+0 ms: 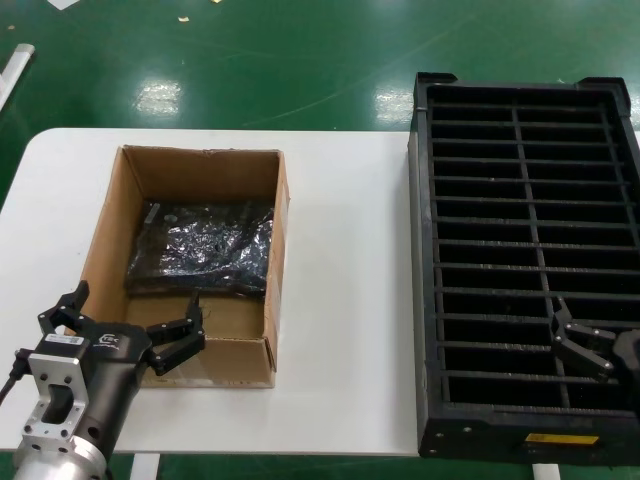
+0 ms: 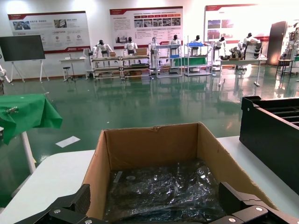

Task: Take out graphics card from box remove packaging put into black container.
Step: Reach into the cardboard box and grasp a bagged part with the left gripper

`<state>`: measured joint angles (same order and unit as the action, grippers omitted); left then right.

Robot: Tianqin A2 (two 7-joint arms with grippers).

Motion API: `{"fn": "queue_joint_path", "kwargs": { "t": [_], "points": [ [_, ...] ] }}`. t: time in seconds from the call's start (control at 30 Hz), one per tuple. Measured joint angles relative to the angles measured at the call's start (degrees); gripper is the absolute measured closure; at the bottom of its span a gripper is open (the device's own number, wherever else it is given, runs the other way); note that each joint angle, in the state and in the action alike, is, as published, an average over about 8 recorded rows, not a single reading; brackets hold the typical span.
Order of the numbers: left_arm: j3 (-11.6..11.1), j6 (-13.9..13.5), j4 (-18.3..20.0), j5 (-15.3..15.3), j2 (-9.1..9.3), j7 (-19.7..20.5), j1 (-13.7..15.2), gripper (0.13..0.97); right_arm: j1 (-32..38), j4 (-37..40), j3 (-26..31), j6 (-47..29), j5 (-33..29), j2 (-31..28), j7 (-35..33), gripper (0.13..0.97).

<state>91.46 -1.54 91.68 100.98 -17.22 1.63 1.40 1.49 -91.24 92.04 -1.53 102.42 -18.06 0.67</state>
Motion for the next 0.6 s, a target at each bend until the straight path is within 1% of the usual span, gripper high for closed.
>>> {"fn": "queue_joint_path", "kwargs": {
  "t": [0.43, 0.5, 0.53, 0.6],
  "points": [
    [0.13, 0.06, 0.00, 0.04, -0.16, 0.03, 0.04, 0.132, 0.00, 0.00, 0.00, 0.00, 0.00, 0.00, 0.00, 0.129],
    [0.85, 0.32, -0.01, 0.22, -1.02, 0.14, 0.29, 0.132, 0.00, 0.00, 0.00, 0.00, 0.00, 0.00, 0.00, 0.129],
    [1.46, 0.50, -0.04, 0.38, -1.76, 0.21, 0.55, 0.132, 0.00, 0.00, 0.00, 0.00, 0.00, 0.00, 0.00, 0.129],
    [3.31, 0.86, -0.23, 0.67, -4.08, 0.43, 1.49, 0.132, 0.00, 0.00, 0.00, 0.00, 0.00, 0.00, 0.00, 0.129]
  ]
}}
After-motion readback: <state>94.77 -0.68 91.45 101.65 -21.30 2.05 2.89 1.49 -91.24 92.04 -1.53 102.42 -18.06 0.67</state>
